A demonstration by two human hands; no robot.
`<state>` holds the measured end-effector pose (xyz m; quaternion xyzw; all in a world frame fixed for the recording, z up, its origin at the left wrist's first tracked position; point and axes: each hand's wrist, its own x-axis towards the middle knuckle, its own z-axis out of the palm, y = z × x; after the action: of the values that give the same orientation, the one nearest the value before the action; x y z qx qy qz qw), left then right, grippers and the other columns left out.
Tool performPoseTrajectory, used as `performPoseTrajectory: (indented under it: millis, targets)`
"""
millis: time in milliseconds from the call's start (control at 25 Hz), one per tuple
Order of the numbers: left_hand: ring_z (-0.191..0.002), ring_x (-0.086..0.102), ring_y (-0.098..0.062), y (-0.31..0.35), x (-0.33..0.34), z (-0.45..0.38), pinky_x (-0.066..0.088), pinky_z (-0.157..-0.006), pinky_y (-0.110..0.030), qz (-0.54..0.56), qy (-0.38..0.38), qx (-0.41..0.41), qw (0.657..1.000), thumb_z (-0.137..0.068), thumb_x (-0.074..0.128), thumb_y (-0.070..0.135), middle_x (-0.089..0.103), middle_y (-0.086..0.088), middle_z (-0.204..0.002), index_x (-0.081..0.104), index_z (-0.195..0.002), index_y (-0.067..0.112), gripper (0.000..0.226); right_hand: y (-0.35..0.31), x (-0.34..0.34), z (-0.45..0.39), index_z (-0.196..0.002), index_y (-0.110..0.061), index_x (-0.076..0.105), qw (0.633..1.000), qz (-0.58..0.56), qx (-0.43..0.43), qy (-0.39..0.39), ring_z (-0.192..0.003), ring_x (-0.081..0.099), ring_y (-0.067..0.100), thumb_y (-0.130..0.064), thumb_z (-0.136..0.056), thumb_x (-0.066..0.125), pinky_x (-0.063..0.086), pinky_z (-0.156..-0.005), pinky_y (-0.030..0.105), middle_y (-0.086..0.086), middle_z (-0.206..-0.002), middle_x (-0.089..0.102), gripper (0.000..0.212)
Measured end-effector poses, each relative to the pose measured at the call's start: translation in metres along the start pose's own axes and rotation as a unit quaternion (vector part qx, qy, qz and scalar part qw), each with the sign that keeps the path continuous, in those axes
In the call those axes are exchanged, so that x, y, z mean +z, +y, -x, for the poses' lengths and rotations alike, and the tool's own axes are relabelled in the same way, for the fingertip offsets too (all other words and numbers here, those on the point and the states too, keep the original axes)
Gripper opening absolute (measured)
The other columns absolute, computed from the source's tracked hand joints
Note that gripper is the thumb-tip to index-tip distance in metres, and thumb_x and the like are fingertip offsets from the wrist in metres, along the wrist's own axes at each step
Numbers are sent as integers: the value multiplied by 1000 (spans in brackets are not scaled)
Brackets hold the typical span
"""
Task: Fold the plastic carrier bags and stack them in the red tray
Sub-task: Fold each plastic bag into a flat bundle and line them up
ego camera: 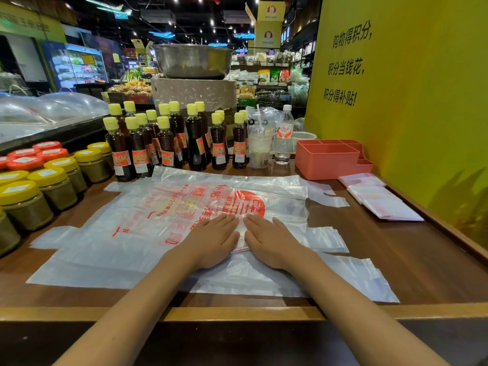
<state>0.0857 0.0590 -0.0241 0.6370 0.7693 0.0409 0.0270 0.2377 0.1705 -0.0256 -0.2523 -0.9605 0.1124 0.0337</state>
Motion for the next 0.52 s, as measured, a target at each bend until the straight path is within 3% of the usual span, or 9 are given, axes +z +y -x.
performPoseTrajectory:
  millis: [120,160,240,360,520]
  targets:
    - [-146,30,-22,-1,3,3,23,-117,-38,-10,66,-1,998,-101,13,50,38,-1,-157,40,-150,19,64,2,3,4,-149,-22,43,986,-15,0,166,-142,36,19,-41,-104,37,30,-117,41,2,-159,35,49]
    - [-134,43,-24,-3,3,3,33,-110,-38,-14,94,-8,995,-96,6,52,50,-2,-142,52,-137,18,70,3,0,5,-141,-23,52,973,-16,11,231,-129,47,21,-40,-102,44,40,-108,39,3,-147,48,43]
    - [-108,50,-20,-7,4,3,41,-93,-35,-15,141,-30,989,-86,0,52,58,-1,-117,61,-115,17,75,3,-7,7,-125,-25,64,950,-25,41,310,-98,59,19,-36,-99,51,50,-87,36,1,-112,65,31]
    - [-96,45,-17,-11,7,1,42,-82,-32,-5,166,-53,985,-85,8,51,57,0,-104,63,-103,17,67,1,-10,10,-111,-29,66,964,-48,84,247,-80,64,19,-45,-100,46,52,-77,36,-4,-86,71,29]
    - [-89,46,-12,-12,9,5,46,-72,-29,58,202,-30,977,-94,45,50,53,5,-94,61,-97,22,32,8,-10,11,-116,-30,64,964,-87,101,228,-91,65,17,-51,-94,53,52,-81,35,-8,-101,70,32]
